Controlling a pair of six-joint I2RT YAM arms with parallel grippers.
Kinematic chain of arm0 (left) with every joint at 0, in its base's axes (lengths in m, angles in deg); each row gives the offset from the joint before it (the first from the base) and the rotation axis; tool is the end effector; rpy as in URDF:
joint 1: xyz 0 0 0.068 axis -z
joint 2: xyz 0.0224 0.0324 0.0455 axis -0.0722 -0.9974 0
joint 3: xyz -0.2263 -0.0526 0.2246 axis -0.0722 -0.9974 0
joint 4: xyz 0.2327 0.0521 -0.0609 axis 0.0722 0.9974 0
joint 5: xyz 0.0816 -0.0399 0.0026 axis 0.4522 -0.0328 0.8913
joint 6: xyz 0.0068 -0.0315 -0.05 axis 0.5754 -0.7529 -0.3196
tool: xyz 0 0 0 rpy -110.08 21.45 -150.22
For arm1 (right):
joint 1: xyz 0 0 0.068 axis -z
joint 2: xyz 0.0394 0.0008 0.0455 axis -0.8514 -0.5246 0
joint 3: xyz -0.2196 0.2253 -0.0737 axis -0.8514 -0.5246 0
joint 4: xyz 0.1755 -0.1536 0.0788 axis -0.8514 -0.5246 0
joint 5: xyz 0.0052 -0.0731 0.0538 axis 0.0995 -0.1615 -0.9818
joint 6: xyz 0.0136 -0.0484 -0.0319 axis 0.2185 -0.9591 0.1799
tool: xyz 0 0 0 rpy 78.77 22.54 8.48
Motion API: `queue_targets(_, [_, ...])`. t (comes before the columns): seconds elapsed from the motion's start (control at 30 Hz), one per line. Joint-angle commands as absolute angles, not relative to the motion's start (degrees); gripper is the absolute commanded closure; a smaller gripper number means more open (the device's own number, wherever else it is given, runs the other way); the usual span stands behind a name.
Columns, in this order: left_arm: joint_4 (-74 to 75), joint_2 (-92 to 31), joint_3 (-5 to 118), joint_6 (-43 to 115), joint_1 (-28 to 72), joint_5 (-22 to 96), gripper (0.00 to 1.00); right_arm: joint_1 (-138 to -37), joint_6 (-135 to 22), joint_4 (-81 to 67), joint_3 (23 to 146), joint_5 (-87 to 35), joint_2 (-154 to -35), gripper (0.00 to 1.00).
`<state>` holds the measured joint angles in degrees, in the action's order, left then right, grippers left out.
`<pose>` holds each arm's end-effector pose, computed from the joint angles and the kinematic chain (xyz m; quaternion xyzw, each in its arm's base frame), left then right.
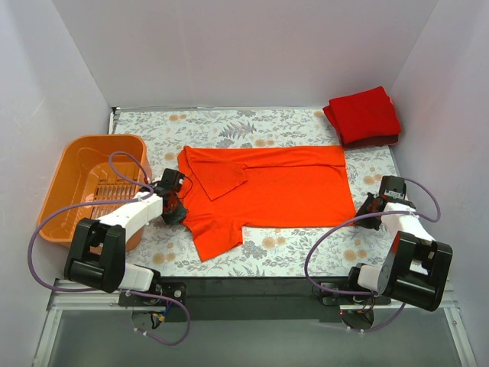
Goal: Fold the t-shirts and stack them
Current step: Fold the tshirt
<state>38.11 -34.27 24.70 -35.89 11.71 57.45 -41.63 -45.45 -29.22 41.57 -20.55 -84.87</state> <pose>0.2036 -0.0482 0.2137 -0.5593 0.8114 -0.0325 0.1668 0.1837 -0.0534 0.2138 0.2860 0.9261 0.0204 0.2452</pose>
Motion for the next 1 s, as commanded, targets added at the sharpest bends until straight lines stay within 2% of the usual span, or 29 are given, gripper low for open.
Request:
queue_targets(0.0, [38.5,-35.3,24.6,-35.3,11.4,57.7,1.00,-41.7,-45.5,-30.5,40.8,-18.8,-84.0,0.99])
queue_targets(0.37, [44.9,-27.5,26.6,-37.1,11.2,54.9,1.00,-41.7,-46.9,-36.3,45.9,-17.6,-77.0,0.99])
queue_targets(0.63, [47.2,-36.3,42.7,-34.3,8.4,56.4,1.00,-41.7,-46.5,-32.8,53.3,-22.7,-83.8,0.99])
queue_targets(0.97, [47.0,-47.9,51.4,-33.4,4.8,56.5,1.00,-42.6,-47.2,-29.4,59.4,-22.5,-92.5,0.99])
